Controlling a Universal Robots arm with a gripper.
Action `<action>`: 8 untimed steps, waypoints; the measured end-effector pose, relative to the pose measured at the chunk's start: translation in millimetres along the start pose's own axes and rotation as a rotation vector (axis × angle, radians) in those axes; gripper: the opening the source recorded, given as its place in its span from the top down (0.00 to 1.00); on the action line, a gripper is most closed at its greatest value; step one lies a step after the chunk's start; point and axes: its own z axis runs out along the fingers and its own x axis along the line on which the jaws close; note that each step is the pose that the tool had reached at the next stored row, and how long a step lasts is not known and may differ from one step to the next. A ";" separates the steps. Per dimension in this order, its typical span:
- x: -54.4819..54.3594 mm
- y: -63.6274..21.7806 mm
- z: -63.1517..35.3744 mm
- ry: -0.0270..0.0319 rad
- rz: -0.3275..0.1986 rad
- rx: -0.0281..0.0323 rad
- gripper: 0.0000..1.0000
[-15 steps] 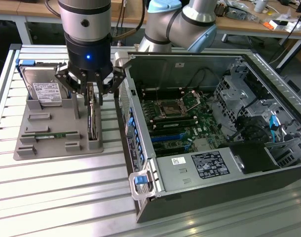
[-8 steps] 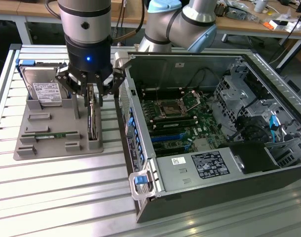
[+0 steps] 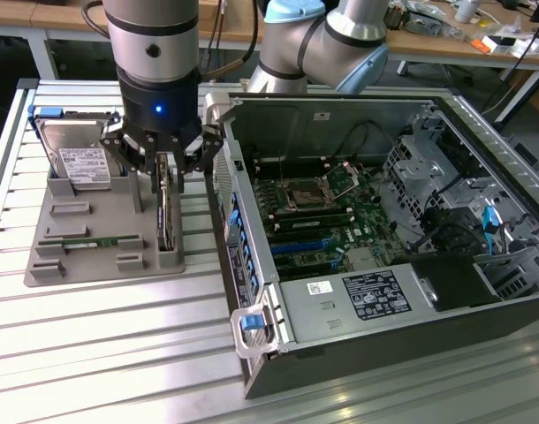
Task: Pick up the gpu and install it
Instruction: 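Pick up the gpu and move the gpu toward the slot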
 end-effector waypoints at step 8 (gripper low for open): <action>0.1 -0.4 4.6 0.0000 0.000 0.0000 0.62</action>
